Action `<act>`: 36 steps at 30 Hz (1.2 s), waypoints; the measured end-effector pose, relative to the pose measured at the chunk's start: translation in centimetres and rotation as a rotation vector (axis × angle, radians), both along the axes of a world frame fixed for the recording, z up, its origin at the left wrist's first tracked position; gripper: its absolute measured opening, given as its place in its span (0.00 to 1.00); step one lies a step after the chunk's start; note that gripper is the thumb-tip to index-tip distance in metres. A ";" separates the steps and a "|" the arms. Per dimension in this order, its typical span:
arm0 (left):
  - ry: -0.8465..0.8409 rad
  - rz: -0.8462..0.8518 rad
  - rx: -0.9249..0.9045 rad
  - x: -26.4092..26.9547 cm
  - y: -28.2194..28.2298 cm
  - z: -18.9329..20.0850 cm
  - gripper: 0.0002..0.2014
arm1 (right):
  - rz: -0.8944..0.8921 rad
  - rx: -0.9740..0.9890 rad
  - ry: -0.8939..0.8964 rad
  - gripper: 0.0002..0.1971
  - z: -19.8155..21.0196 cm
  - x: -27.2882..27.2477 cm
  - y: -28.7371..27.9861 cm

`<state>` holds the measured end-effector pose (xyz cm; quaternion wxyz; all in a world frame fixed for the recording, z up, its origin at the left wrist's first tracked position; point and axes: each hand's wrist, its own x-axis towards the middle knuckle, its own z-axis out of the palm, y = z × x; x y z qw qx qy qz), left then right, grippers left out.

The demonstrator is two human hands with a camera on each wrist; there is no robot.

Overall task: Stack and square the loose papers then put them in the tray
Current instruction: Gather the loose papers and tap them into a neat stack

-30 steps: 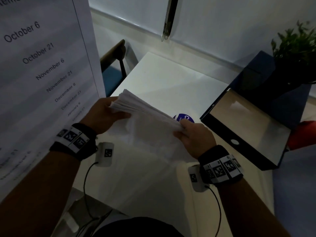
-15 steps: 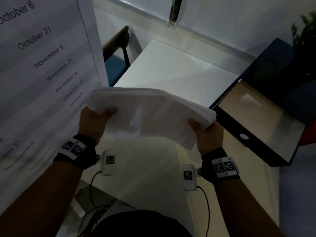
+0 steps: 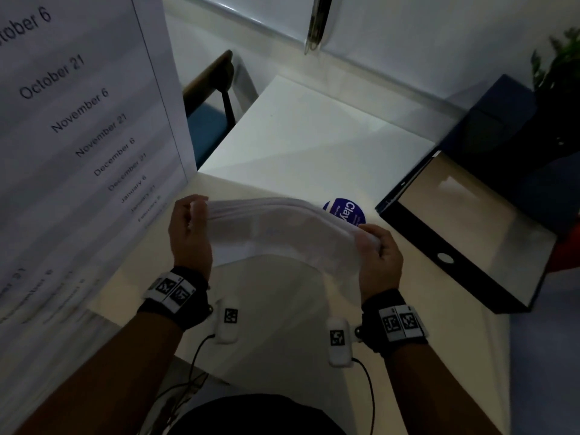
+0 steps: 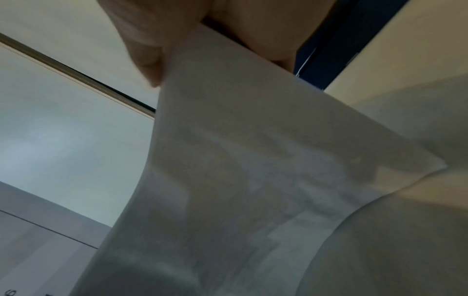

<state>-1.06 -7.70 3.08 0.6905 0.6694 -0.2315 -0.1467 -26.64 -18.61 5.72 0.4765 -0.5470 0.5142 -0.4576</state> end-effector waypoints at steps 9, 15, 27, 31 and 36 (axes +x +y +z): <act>-0.086 0.022 0.085 0.7 -0.5 0.3 0.08 | 0.153 -0.350 0.466 0.15 -0.1 -0.6 -0.2; -0.284 -0.007 0.112 1.3 -0.5 0.8 0.05 | 0.272 -0.503 0.617 0.20 -0.6 -1.2 -0.1; -1.028 -0.238 0.476 3.0 0.3 2.0 0.31 | 0.278 -0.453 0.999 0.27 0.8 -0.8 -0.6; -1.109 -0.343 0.877 2.3 -1.8 4.2 0.13 | 0.371 -0.401 1.192 0.17 1.9 0.5 -1.4; -1.174 -0.368 0.823 2.4 -1.7 5.6 0.11 | 0.316 -0.394 1.055 0.11 3.9 -0.2 -1.6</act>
